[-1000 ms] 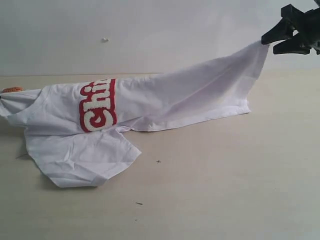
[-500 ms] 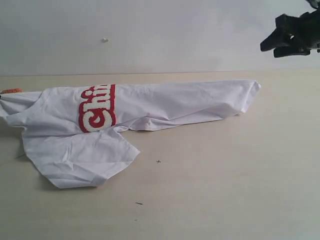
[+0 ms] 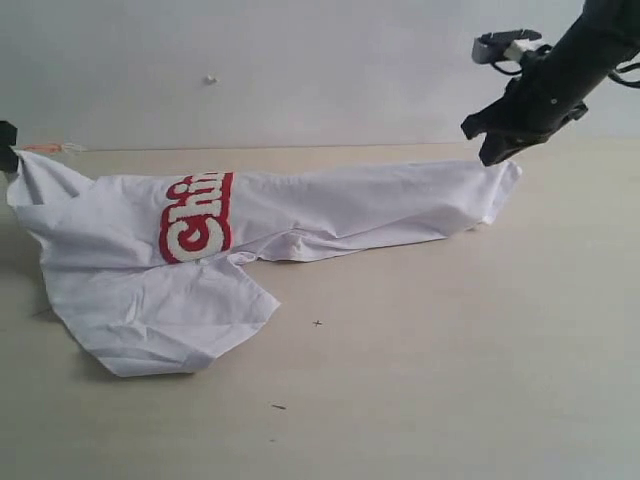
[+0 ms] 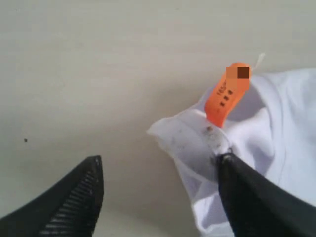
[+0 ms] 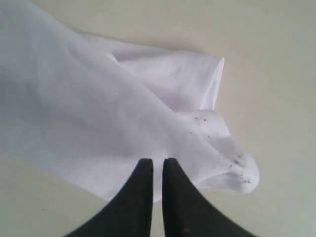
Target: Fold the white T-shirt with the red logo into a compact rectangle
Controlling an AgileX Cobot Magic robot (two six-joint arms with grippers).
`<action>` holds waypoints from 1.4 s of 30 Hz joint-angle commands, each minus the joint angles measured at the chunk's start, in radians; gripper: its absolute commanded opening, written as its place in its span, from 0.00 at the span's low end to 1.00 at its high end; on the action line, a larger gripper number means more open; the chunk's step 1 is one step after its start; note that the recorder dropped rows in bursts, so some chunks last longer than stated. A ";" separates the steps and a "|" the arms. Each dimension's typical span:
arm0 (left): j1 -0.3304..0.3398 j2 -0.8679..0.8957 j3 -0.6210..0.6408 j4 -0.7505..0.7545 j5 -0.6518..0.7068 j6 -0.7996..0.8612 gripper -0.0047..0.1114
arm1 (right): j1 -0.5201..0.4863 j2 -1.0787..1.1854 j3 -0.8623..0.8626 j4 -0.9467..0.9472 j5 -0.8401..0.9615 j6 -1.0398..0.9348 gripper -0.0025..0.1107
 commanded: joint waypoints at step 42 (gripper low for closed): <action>-0.255 -0.015 0.086 -0.343 0.398 0.717 0.37 | 0.002 0.106 -0.127 -0.016 0.104 0.106 0.06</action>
